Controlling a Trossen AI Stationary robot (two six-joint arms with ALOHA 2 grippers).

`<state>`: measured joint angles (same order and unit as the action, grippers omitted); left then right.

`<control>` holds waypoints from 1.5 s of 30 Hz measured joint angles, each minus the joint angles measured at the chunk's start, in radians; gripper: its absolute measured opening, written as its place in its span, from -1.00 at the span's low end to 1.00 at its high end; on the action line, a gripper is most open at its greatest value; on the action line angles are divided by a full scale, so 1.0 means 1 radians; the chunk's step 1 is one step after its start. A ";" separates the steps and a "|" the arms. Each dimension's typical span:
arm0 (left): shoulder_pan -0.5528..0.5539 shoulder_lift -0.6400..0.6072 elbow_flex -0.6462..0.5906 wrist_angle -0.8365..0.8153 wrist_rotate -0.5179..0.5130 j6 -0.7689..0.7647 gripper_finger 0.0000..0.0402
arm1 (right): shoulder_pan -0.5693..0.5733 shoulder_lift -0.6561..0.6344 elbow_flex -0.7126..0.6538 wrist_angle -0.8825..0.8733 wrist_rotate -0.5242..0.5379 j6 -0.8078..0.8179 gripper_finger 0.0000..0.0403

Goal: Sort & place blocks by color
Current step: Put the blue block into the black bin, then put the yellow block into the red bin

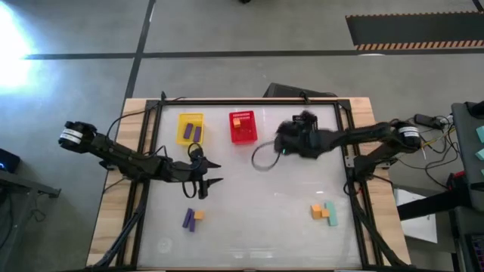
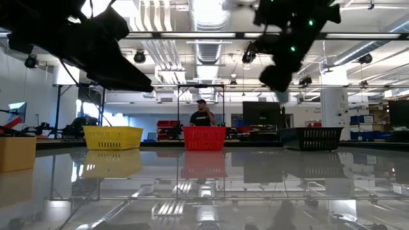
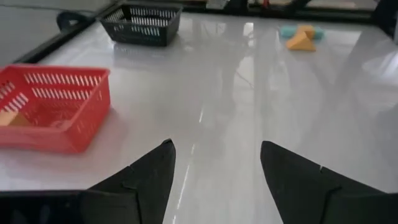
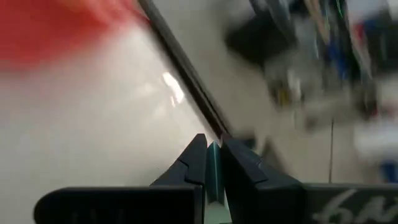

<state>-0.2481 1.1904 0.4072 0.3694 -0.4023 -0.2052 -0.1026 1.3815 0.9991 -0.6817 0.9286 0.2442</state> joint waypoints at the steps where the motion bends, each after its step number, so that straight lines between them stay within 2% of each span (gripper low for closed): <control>1: 0.001 0.000 0.000 0.014 -0.001 0.001 0.10 | -0.043 -0.015 -0.014 -0.050 -0.022 0.081 -0.90; 5: 0.003 0.000 0.000 0.015 -0.028 0.002 0.10 | -0.205 -0.043 -0.104 -0.061 -0.138 0.240 -0.90; 9: 0.003 0.000 0.001 0.016 -0.031 0.001 0.10 | -0.313 -0.044 -0.168 -0.023 -0.205 0.297 -0.88; 17: 0.004 0.000 0.001 0.016 -0.031 -0.024 0.10 | -0.334 -0.058 -0.169 -0.007 -0.214 0.310 -0.66; 23: 0.004 0.000 0.001 0.015 -0.031 -0.043 0.10 | -0.319 -0.088 -0.154 -0.009 -0.265 0.305 -0.54; 29: -0.004 -0.004 0.036 -0.068 0.033 -0.170 0.10 | -0.233 -0.142 -0.149 0.002 -0.404 0.324 -0.51; 33: -0.034 -0.001 0.134 -0.353 0.062 -0.279 0.10 | -0.118 -0.167 -0.149 0.019 -0.413 0.351 -0.52; 36: -0.079 0.015 0.238 -0.640 0.108 -0.361 0.10 | -0.028 -0.171 -0.149 0.034 -0.397 0.386 -0.56; 39: -0.140 0.039 0.331 -0.848 0.161 -0.381 0.10 | 0.062 -0.169 -0.149 0.064 -0.346 0.405 -0.59; 42: -0.204 0.065 0.397 -0.930 0.214 -0.383 0.10 | 0.141 -0.169 -0.149 0.109 -0.285 0.411 -0.61; 45: -0.262 0.098 0.421 -0.936 0.221 -0.385 0.10 | 0.204 -0.169 -0.149 0.160 -0.233 0.411 -0.62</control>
<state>-0.5105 1.2883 0.8287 -0.5668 -0.1818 -0.5900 0.1012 1.2129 0.8501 -0.5219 0.6961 0.6552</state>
